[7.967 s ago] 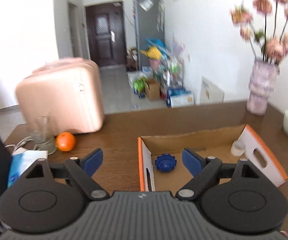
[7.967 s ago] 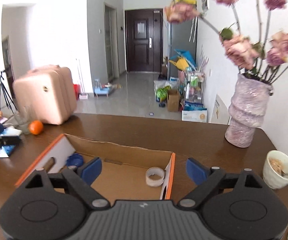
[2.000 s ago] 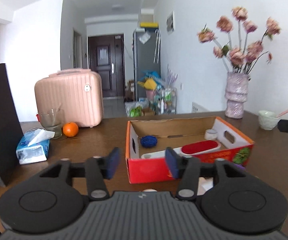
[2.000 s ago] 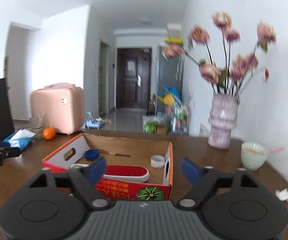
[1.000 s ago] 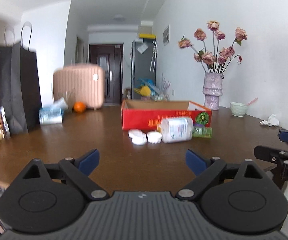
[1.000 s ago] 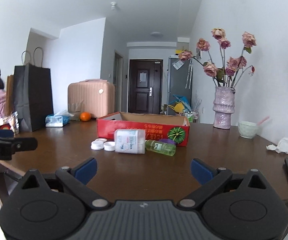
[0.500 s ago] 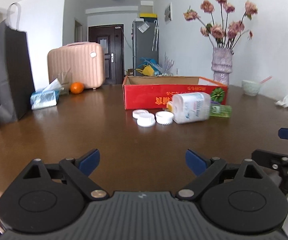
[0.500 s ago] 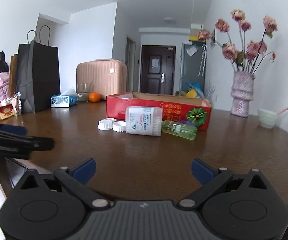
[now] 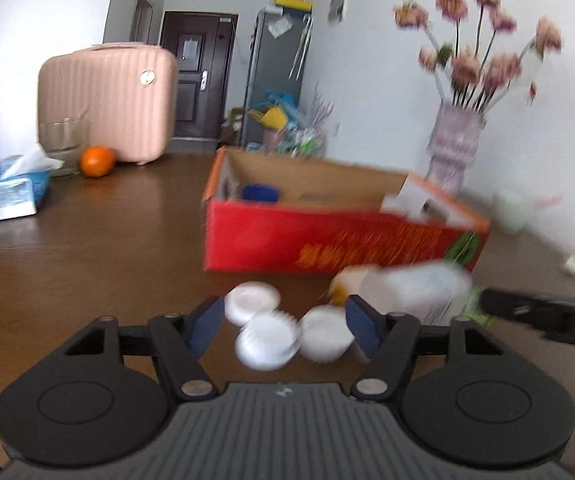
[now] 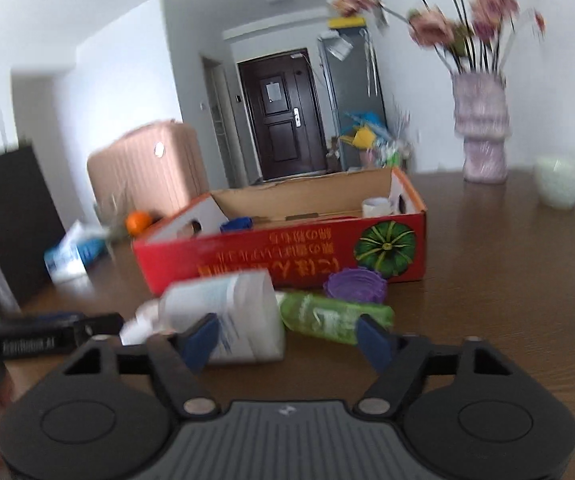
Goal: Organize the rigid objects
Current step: 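Close both tools on the translucent white plastic container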
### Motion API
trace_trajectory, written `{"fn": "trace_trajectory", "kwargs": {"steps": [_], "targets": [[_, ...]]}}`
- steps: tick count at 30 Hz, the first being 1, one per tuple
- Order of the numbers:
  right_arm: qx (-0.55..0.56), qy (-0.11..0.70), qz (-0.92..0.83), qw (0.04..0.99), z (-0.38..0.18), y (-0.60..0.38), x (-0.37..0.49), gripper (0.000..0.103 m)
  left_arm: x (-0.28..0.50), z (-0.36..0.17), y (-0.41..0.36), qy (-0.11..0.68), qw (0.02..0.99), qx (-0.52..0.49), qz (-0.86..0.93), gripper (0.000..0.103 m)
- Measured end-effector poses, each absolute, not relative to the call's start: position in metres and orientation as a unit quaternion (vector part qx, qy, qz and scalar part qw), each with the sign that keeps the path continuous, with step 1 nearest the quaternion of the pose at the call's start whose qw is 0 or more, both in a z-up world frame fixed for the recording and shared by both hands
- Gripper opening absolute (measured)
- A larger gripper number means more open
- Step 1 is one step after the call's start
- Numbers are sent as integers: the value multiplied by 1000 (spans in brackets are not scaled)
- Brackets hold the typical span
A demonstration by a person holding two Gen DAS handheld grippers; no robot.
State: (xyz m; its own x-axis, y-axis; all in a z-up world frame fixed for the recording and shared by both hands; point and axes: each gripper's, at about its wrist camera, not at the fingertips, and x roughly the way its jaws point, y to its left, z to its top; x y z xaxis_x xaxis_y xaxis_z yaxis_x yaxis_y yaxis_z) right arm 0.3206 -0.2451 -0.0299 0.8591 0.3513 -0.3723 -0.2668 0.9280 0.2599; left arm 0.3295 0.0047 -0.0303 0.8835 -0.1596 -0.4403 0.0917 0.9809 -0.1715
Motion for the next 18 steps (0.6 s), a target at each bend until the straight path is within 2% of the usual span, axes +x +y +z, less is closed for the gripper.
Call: {"fn": "trace_trajectory", "kwargs": {"steps": [1, 4, 6, 7, 12, 18], "targets": [[114, 213, 166, 956, -28, -246, 329, 63, 335, -28, 2, 235, 964, -95, -81, 49], [139, 219, 184, 948, -27, -244, 351, 52, 348, -28, -7, 253, 946, -152, -134, 36], [172, 229, 214, 934, -31, -247, 362, 29, 356, -31, -14, 267, 936, -171, -150, 25], [191, 235, 234, 924, -33, -249, 364, 26, 356, -32, -15, 266, 935, -179, -150, 25], [194, 236, 231, 924, -35, -249, 352, 25, 343, -37, -13, 270, 927, -207, -159, 24], [177, 250, 250, 919, -41, -253, 306, 26, 288, -49, -17, 269, 931, -204, -141, 25]]}}
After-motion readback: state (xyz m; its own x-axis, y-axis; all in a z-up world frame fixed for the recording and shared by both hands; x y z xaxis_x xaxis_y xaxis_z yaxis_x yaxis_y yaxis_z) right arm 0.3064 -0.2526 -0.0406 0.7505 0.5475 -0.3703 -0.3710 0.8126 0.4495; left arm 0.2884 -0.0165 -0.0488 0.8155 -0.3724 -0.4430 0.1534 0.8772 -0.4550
